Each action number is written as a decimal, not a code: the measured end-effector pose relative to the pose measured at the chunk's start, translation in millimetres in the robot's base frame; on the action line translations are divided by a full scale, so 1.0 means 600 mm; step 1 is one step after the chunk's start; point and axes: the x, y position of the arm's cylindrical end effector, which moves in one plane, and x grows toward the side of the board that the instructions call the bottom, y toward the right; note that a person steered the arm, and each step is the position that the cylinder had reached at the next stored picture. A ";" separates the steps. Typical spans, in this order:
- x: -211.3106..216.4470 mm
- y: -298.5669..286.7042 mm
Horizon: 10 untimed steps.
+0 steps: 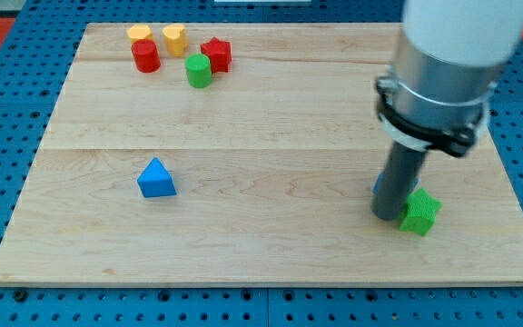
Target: Place the blue triangle left to the green star
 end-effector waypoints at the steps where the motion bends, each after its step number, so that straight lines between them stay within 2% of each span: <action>1: -0.002 -0.021; 4: -0.005 -0.556; 5: -0.065 -0.586; 6: -0.098 -0.562; 8: -0.040 -0.320; 10: -0.099 -0.331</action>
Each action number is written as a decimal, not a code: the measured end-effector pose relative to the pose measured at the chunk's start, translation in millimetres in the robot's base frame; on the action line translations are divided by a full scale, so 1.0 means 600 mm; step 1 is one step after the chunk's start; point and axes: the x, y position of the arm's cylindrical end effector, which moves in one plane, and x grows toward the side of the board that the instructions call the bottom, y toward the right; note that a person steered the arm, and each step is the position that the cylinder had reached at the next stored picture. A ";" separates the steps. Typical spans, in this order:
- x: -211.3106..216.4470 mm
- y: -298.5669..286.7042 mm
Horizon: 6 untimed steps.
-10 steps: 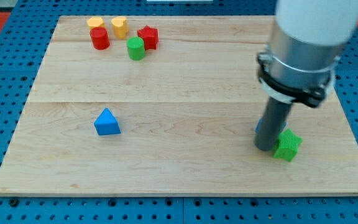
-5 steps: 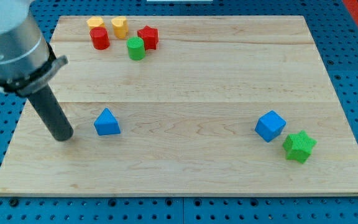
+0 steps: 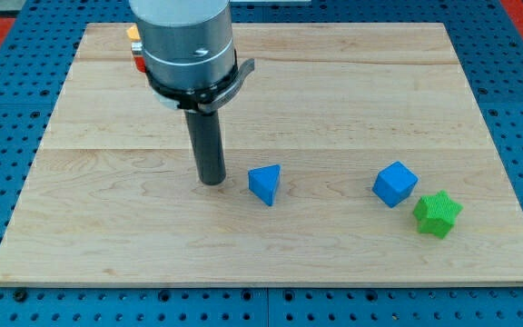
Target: Place the blue triangle left to the green star
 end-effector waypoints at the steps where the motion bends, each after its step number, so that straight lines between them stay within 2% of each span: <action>1: 0.015 0.145; 2: 0.059 0.205; 3: 0.060 0.085; 4: 0.089 0.106; 5: 0.102 0.169; 6: 0.094 0.214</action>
